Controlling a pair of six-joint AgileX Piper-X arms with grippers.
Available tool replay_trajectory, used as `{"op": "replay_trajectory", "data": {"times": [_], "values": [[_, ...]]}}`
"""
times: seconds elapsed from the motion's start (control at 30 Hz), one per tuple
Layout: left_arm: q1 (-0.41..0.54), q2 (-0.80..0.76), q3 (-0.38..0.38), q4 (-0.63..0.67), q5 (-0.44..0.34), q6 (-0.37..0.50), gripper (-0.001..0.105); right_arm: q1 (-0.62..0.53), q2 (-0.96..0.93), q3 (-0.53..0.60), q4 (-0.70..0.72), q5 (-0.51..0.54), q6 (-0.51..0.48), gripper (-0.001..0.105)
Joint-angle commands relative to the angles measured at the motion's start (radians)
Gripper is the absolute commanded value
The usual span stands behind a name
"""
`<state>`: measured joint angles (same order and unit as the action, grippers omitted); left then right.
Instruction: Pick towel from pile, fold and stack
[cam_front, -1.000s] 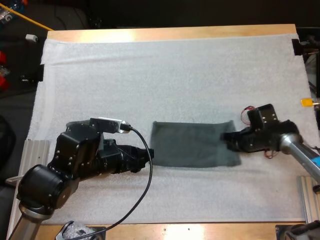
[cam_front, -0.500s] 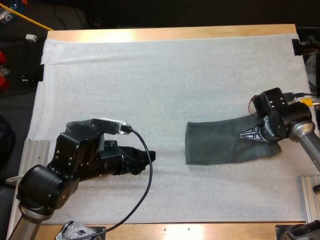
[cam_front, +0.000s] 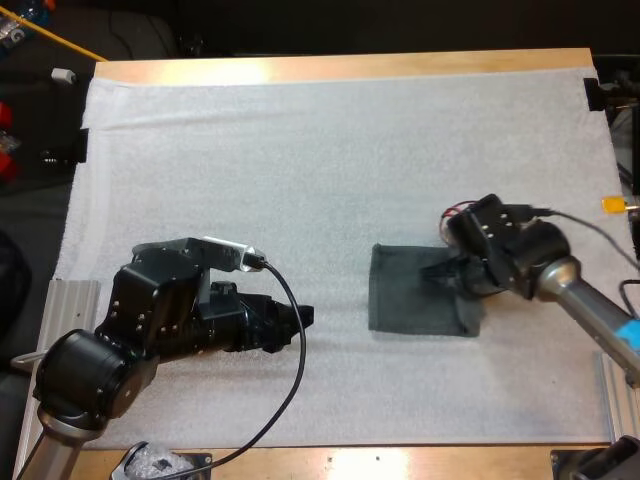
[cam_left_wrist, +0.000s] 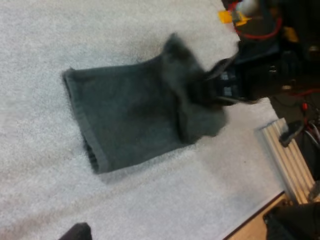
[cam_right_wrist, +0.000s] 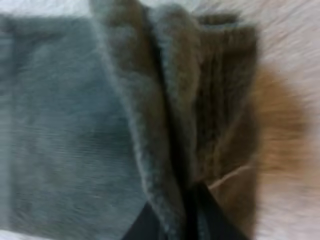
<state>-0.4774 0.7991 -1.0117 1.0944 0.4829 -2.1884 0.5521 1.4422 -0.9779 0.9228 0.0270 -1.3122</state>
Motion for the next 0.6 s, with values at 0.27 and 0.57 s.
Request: {"op": "replay_trajectory", "data": {"times": [0.27, 0.57], "values": [[0.0, -0.001, -0.004, -0.003, 0.024, 0.015, 0.066, 0.059, 0.122, -0.01, -0.171, -0.121, 0.179, 0.019], [0.0, -0.001, -0.004, -0.003, 0.027, 0.017, 0.066, 0.089, 0.185, -0.01, -0.28, -0.235, 0.218, 0.045]]}}
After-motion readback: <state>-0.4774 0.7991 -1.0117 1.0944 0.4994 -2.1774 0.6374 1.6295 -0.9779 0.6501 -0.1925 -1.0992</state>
